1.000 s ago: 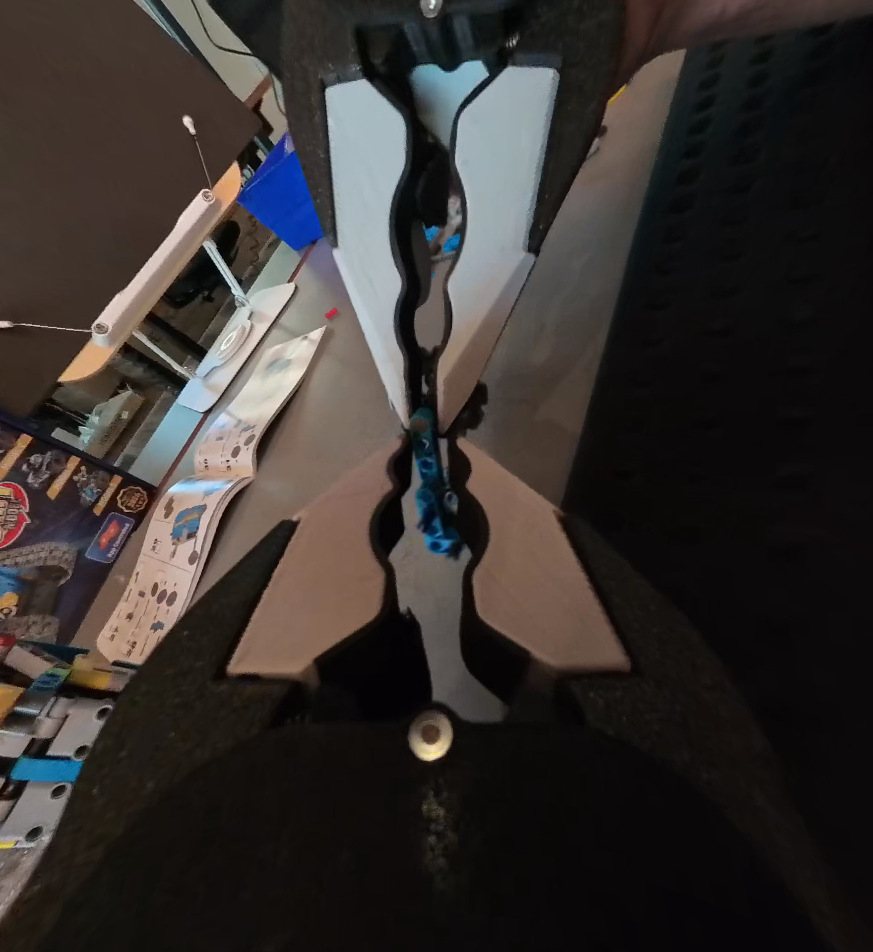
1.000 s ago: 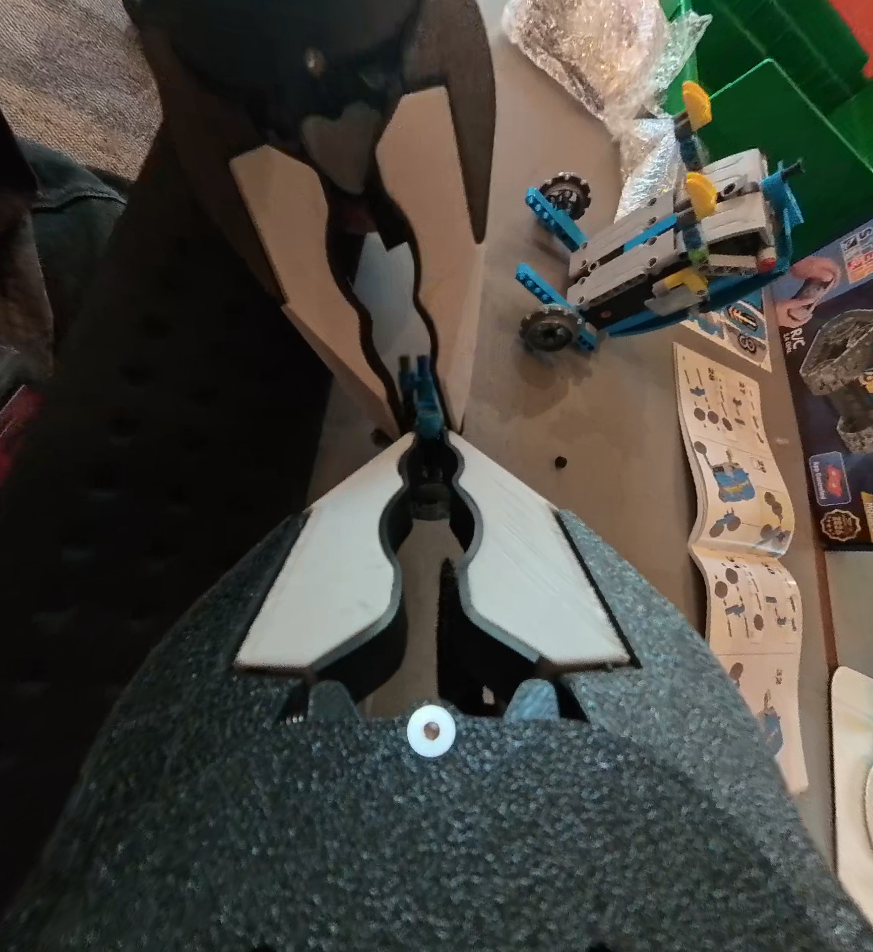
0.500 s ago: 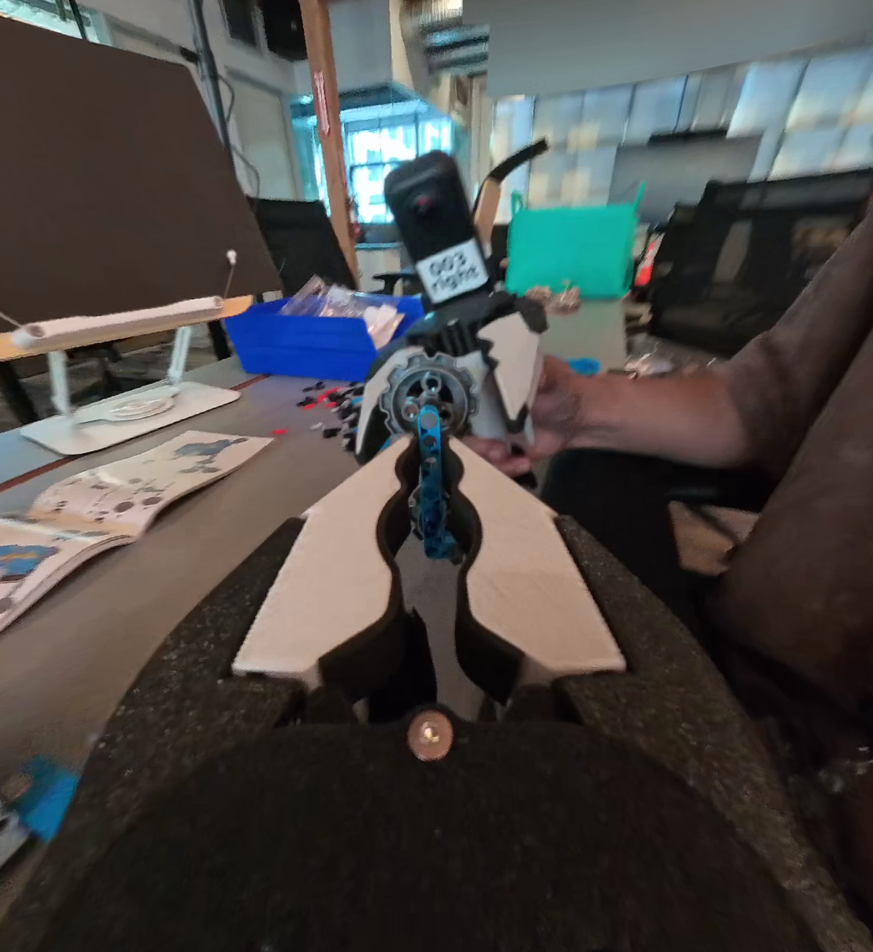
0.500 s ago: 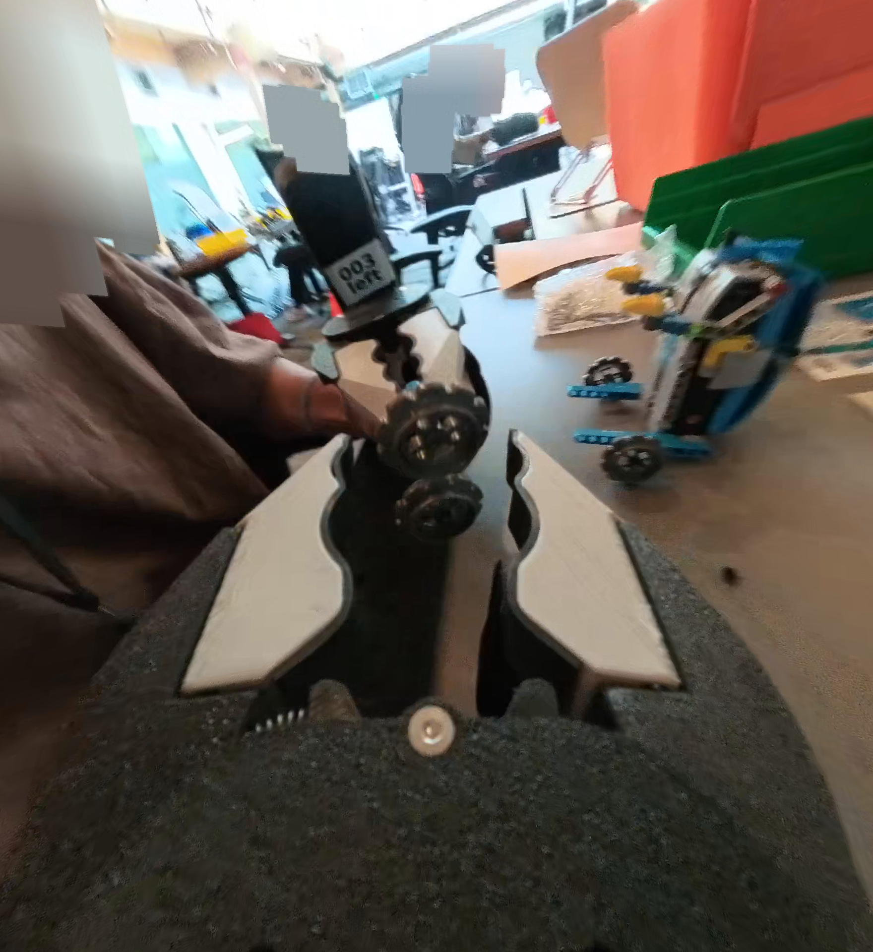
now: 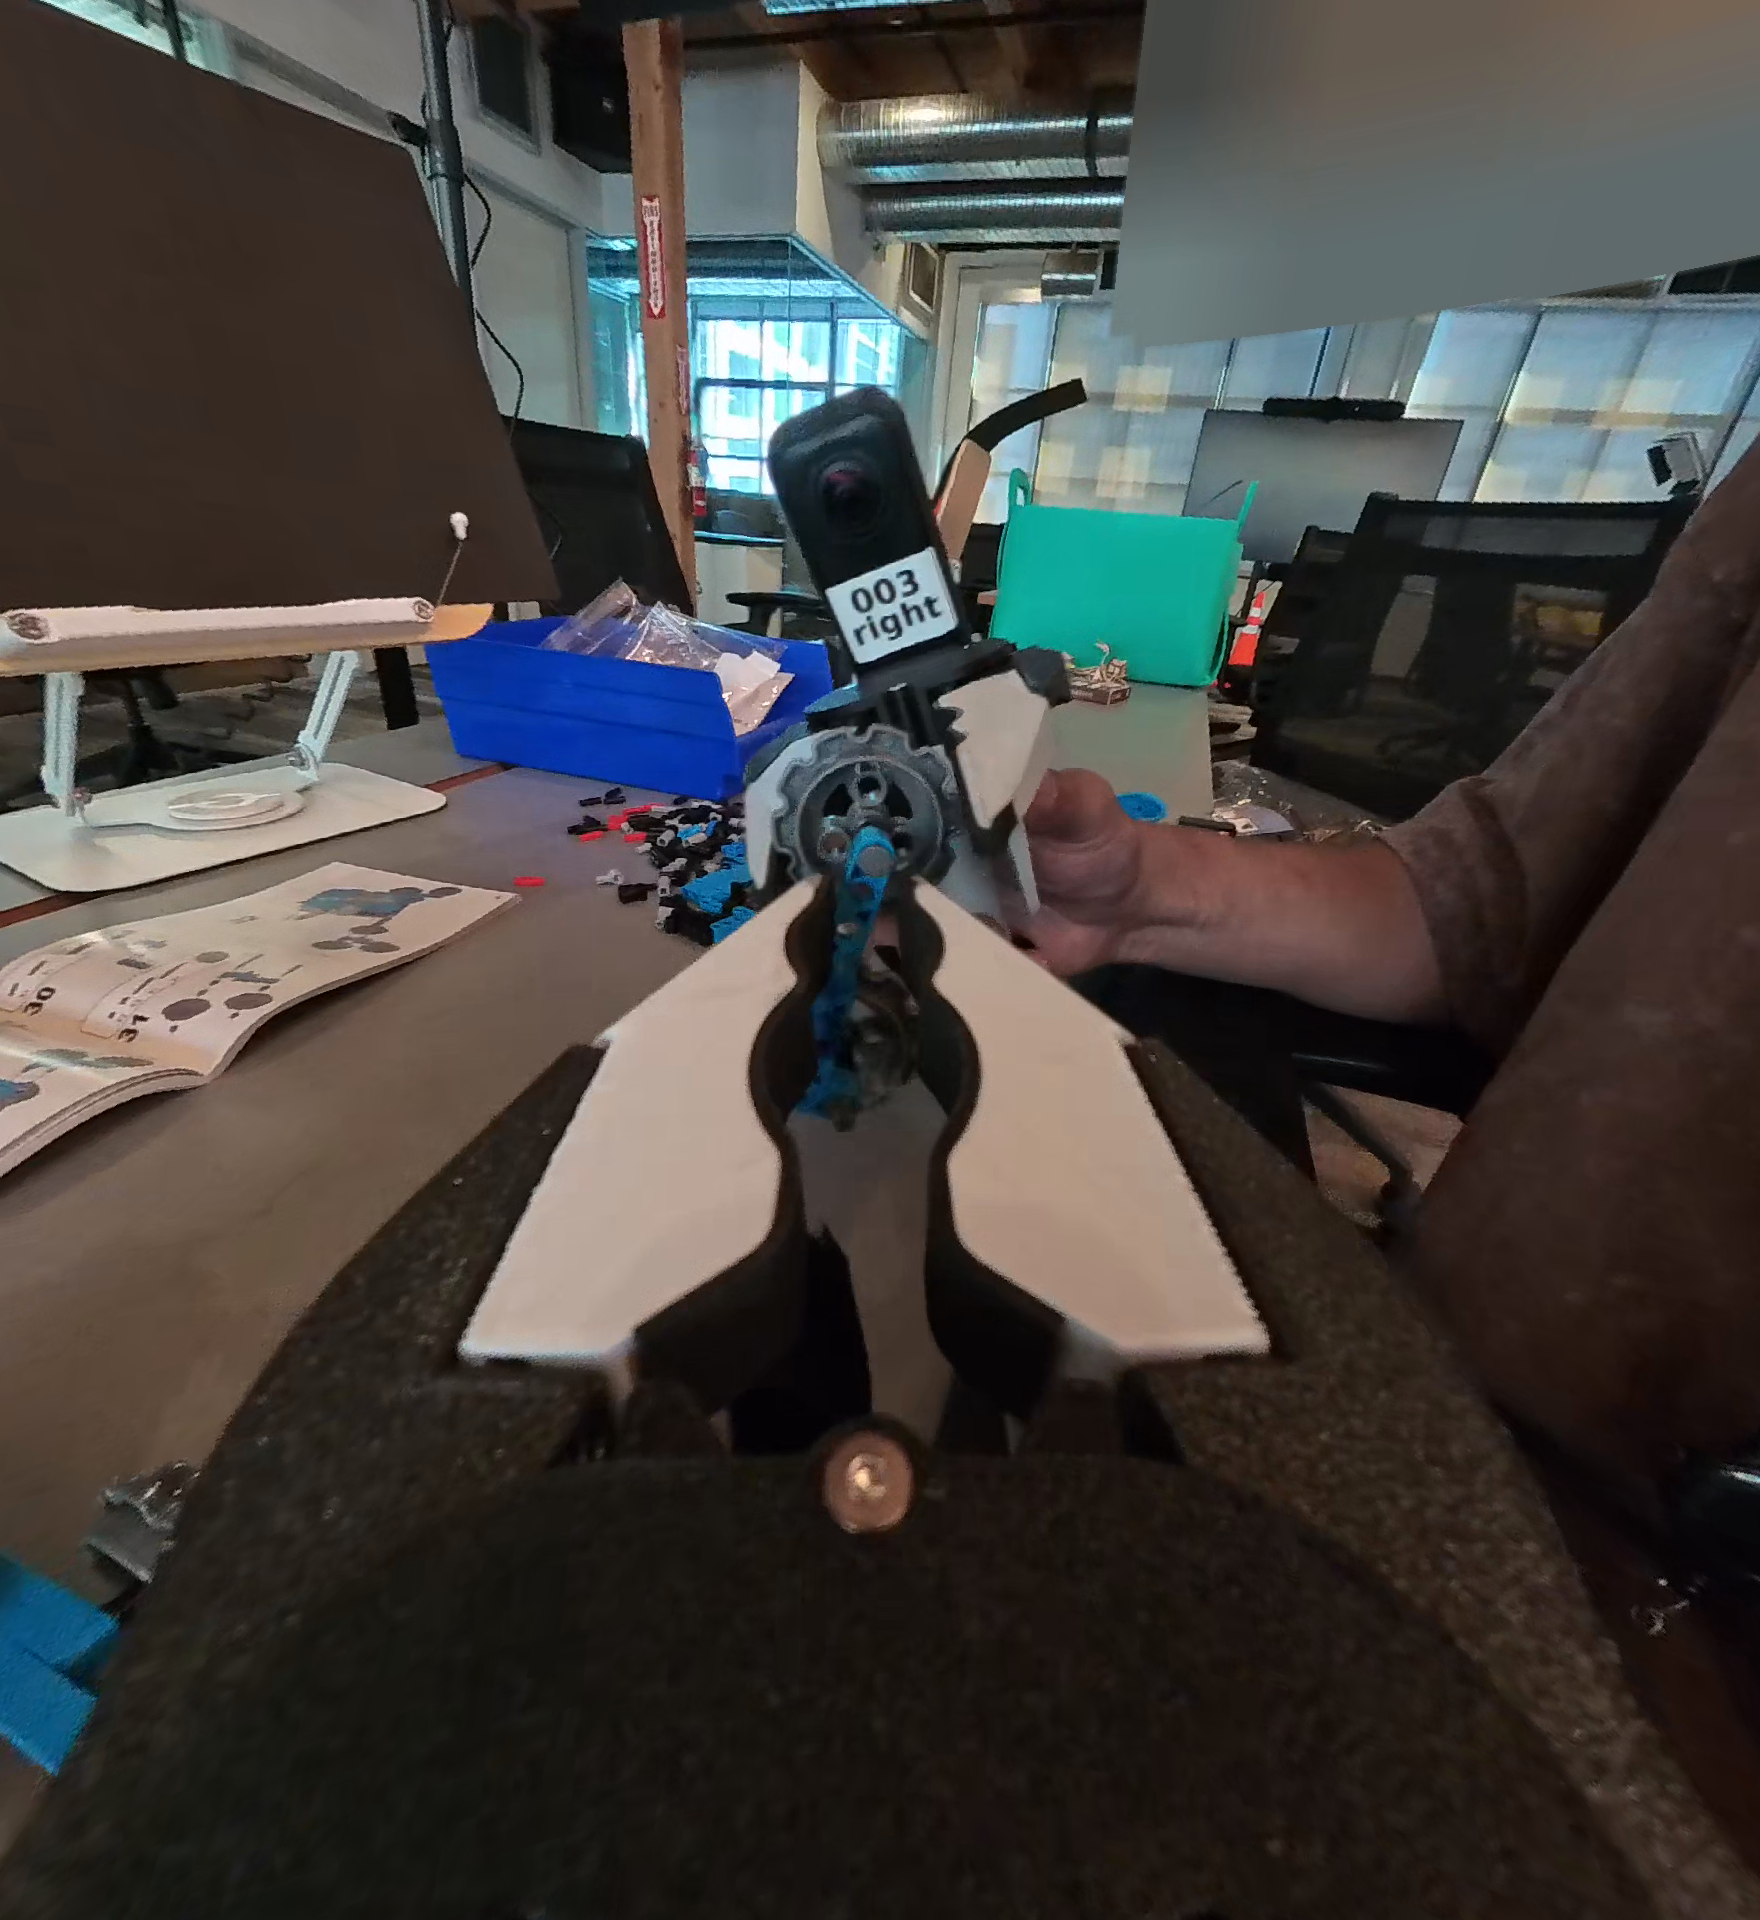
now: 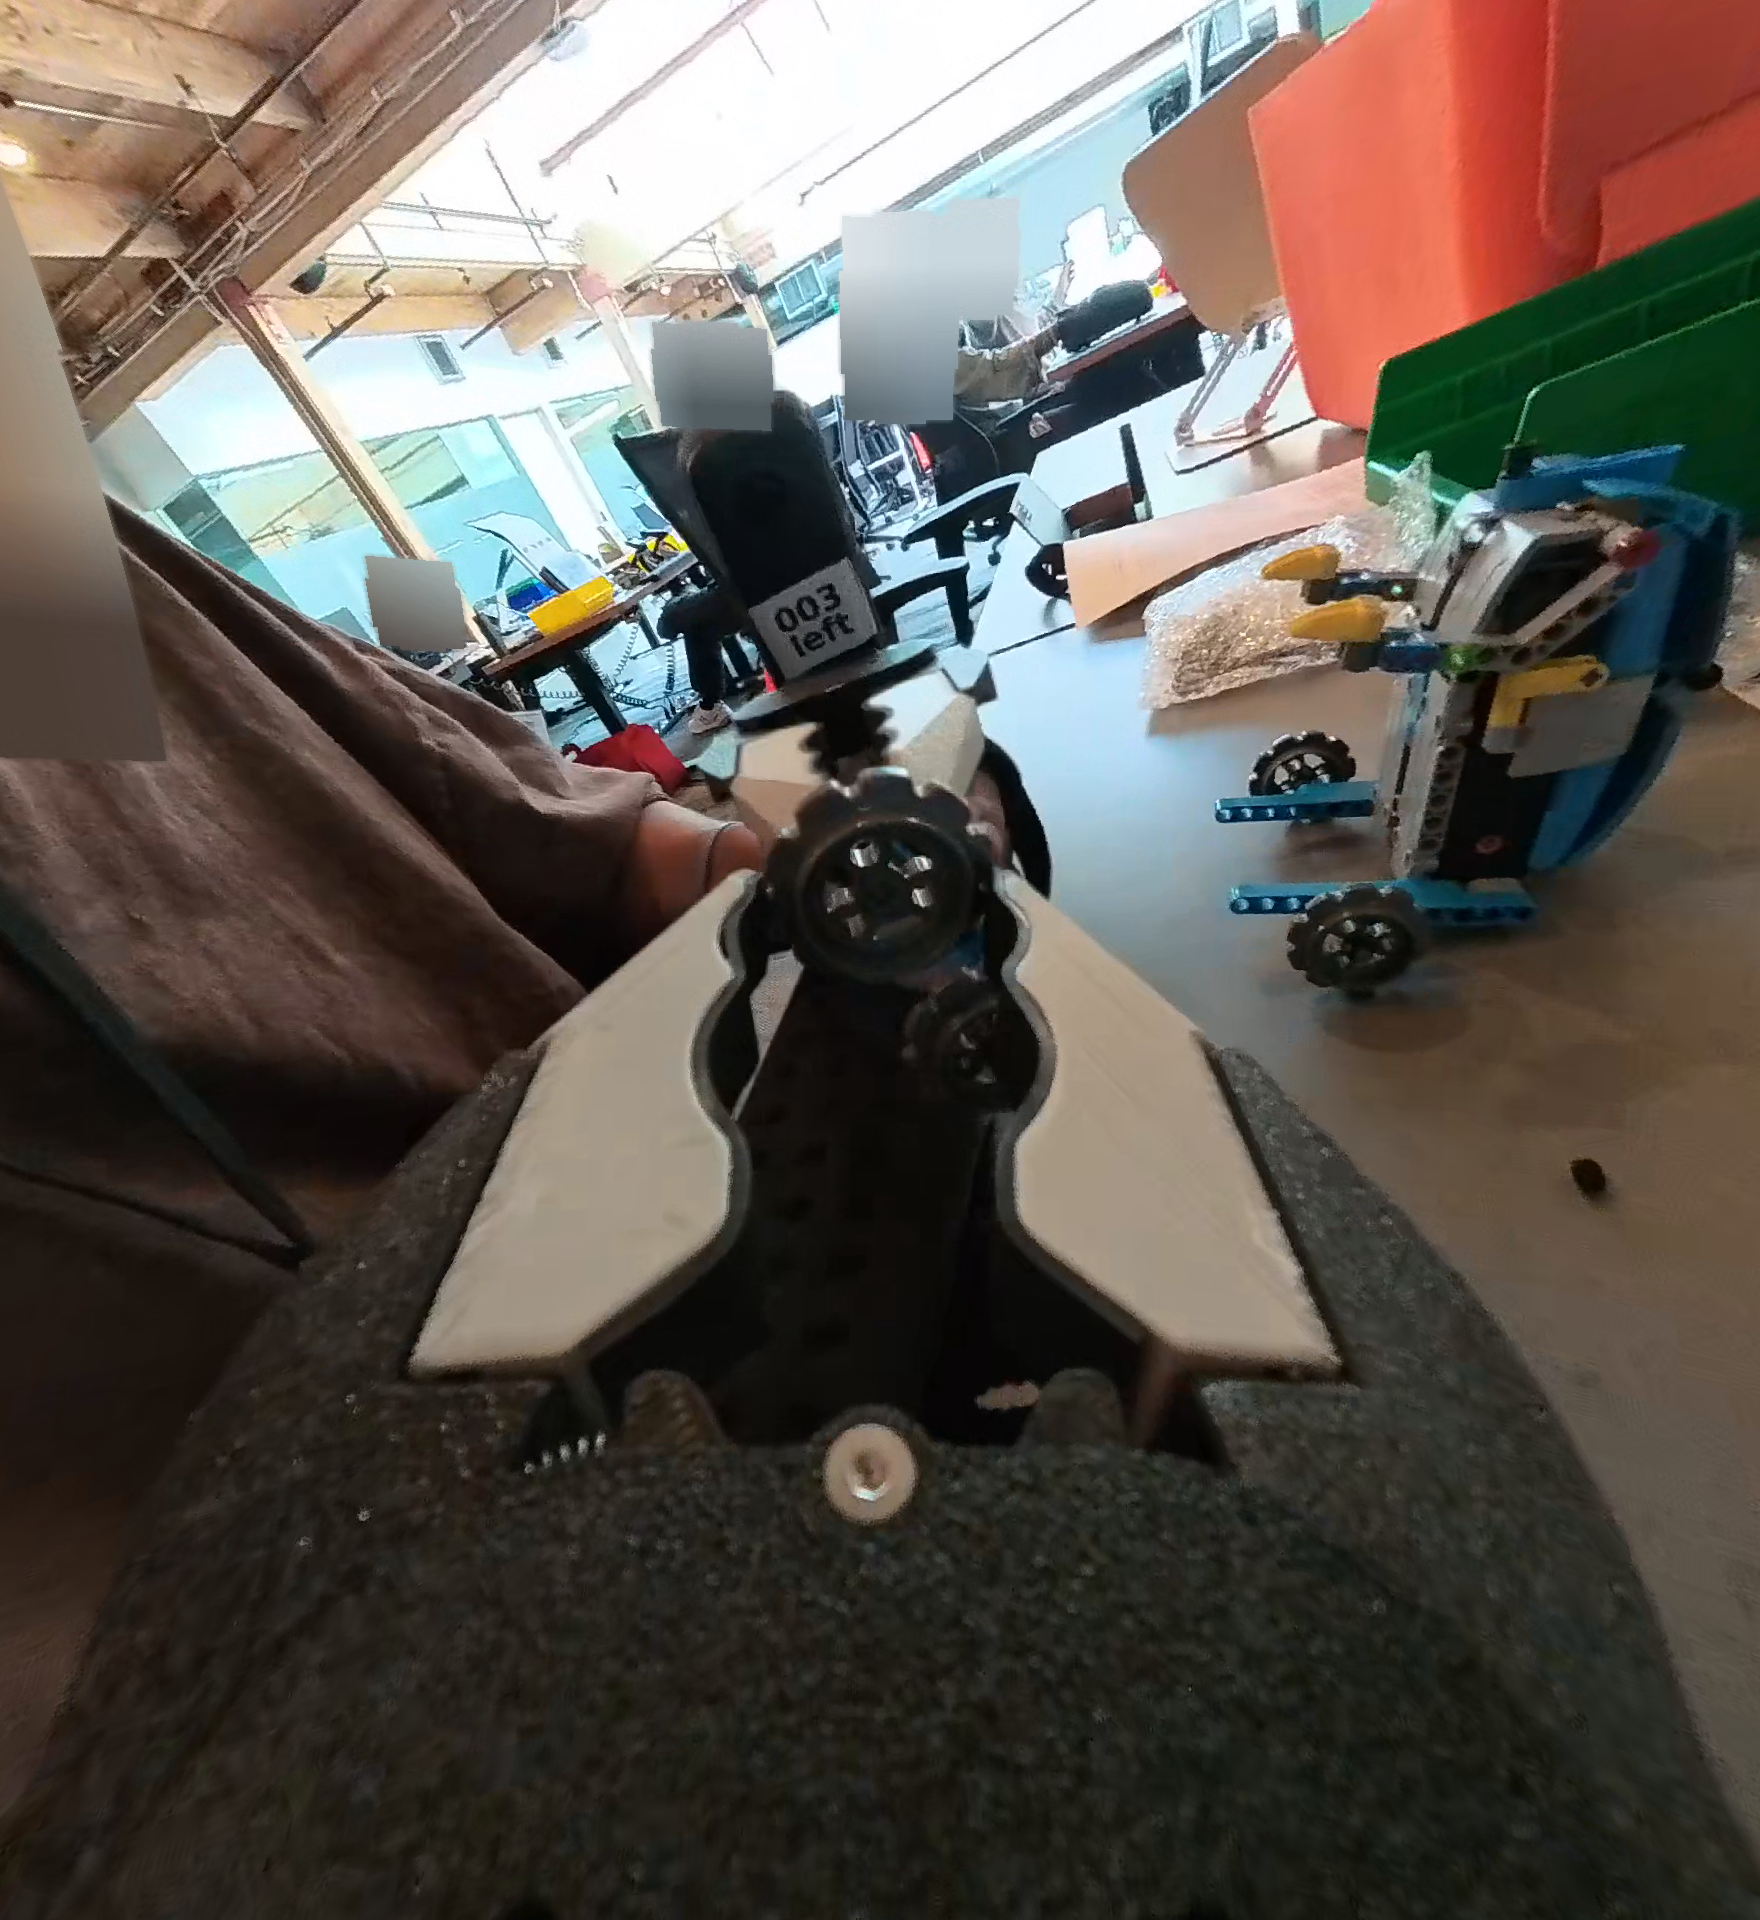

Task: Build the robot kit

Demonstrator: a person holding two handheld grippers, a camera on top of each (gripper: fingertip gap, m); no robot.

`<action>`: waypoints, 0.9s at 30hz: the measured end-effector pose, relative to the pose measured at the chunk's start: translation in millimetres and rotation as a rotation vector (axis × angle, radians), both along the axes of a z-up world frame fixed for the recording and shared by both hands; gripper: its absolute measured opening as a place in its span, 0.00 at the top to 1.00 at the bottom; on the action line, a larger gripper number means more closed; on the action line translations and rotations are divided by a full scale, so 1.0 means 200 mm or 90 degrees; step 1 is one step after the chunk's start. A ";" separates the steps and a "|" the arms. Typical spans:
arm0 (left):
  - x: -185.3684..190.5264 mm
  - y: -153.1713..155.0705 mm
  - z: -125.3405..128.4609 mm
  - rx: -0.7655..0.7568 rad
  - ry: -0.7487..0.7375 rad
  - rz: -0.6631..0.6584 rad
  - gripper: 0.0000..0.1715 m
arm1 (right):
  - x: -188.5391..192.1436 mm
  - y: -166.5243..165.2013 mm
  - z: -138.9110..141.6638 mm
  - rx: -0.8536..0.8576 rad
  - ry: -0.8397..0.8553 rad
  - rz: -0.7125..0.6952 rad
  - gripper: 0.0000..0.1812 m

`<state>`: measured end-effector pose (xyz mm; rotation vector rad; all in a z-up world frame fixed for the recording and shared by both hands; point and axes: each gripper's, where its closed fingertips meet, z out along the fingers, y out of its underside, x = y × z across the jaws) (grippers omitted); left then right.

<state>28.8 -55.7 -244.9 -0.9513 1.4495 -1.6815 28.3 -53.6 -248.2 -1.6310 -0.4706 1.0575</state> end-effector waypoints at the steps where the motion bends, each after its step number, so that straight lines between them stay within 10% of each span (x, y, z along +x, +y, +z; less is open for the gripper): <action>1: 0.00 0.00 0.00 0.005 0.001 0.004 0.94 | 0.00 0.01 0.00 -0.001 -0.001 -0.006 0.77; 27: 0.01 0.01 -0.01 -0.021 0.017 -0.005 0.96 | 0.02 0.01 -0.06 -0.005 -0.065 -0.014 0.78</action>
